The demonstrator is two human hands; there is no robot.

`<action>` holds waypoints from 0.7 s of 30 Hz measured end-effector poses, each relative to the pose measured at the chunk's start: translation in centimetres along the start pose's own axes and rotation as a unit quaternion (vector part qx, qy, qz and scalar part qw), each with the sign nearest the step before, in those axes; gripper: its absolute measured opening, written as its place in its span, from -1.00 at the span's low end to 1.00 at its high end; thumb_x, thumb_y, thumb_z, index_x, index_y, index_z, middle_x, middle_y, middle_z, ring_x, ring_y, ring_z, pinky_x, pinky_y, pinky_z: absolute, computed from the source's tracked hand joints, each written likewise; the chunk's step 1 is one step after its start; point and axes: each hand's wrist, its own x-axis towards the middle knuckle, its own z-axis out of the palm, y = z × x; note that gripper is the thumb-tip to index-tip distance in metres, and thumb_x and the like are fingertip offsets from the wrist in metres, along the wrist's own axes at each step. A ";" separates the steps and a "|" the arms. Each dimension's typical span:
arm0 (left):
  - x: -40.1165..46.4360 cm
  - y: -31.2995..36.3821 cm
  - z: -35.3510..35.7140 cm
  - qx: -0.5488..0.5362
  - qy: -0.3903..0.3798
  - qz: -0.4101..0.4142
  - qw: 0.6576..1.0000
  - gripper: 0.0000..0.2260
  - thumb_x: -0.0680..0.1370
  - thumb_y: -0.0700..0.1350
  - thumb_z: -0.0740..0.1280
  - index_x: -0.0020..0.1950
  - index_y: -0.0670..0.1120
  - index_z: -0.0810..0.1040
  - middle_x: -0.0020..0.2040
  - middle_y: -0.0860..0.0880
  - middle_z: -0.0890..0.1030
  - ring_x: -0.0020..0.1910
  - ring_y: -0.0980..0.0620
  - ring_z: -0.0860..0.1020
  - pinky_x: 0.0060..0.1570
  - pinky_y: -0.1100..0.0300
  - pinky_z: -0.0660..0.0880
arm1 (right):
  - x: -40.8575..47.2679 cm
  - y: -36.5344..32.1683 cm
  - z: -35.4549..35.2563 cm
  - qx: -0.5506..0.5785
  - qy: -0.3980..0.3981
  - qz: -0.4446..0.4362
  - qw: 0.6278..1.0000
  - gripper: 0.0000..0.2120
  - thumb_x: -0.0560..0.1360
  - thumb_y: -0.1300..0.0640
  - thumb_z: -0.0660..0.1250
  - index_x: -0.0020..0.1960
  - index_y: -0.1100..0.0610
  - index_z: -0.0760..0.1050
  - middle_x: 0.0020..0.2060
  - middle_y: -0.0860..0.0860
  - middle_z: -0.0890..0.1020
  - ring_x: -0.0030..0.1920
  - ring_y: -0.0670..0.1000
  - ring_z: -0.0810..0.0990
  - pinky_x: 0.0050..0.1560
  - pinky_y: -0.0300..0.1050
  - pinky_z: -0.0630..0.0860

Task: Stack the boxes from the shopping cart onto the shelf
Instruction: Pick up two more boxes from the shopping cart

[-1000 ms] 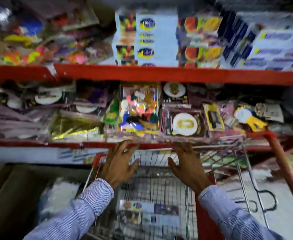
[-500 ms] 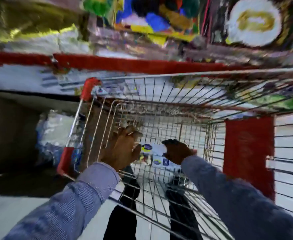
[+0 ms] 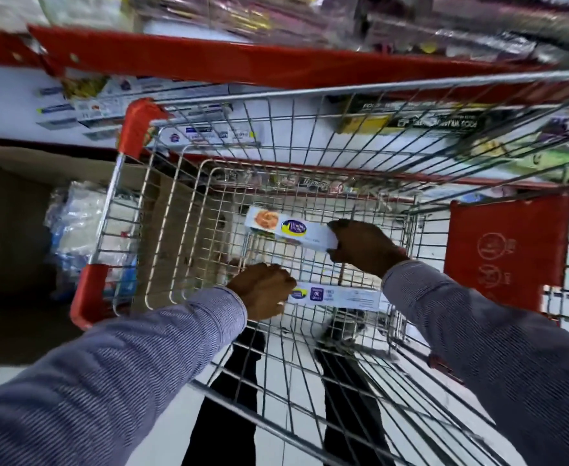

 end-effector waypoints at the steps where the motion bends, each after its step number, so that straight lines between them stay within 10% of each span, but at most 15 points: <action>1: 0.8 0.2 0.3 0.001 -0.022 -0.020 1.000 -0.58 0.52 -0.02 0.39 0.29 -0.18 0.43 0.13 -0.15 0.59 0.08 -0.21 0.57 -0.05 -0.02 0.50 | -0.4 0.4 -0.5 0.002 0.017 0.004 1.000 -0.40 0.52 -0.06 0.35 0.44 0.20 0.30 0.30 0.20 0.51 0.25 0.22 0.52 0.20 0.09 0.51; 15: -3.9 2.4 -10.5 -0.189 0.074 -0.143 0.969 -0.74 0.54 -0.20 0.36 0.21 -0.20 0.56 0.10 -0.28 0.64 0.08 -0.29 0.61 0.06 -0.09 0.58 | -8.3 -3.8 -14.6 -0.059 0.143 -0.077 0.985 -0.41 0.45 -0.10 0.39 0.37 0.15 0.36 0.13 0.19 0.61 0.08 0.22 0.61 -0.01 0.03 0.55; 21: -13.0 3.5 -24.4 -0.020 0.203 -0.113 0.972 -0.56 0.30 0.13 0.41 0.15 0.07 0.60 -0.01 0.00 0.73 -0.02 -0.03 0.67 -0.12 0.14 0.57 | -15.7 -8.8 -27.5 -0.101 0.248 -0.119 0.956 -0.51 0.44 -0.09 0.40 0.28 0.07 0.40 0.04 0.10 0.65 0.03 0.17 0.62 -0.15 -0.09 0.41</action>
